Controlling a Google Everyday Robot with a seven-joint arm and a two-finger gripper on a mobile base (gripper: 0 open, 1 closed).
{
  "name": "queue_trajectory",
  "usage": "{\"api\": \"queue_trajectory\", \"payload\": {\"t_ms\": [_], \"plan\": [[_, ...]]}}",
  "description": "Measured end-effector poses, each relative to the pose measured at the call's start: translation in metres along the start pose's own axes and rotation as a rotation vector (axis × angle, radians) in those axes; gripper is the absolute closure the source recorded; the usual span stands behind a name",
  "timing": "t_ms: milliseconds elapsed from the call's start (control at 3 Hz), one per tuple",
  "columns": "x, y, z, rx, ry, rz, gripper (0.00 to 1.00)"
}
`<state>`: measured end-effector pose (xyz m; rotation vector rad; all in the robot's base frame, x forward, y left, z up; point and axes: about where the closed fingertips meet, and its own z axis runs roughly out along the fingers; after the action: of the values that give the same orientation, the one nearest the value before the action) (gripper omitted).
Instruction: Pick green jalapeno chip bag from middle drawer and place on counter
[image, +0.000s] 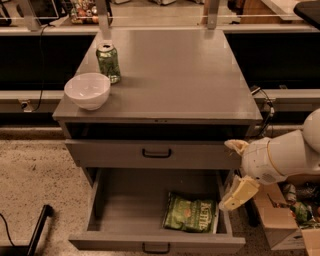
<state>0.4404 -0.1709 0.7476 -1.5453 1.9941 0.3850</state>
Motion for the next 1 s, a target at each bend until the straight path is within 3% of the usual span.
{"api": "queue_trajectory", "payload": {"t_ms": [333,667,1000], "plan": [[0.04,0.01,0.04,0.007,0.023,-0.011,0.0],[0.071,0.014,0.076,0.053,0.054,-0.07,0.0],[0.071,0.014,0.076,0.053,0.054,-0.07,0.0]]}}
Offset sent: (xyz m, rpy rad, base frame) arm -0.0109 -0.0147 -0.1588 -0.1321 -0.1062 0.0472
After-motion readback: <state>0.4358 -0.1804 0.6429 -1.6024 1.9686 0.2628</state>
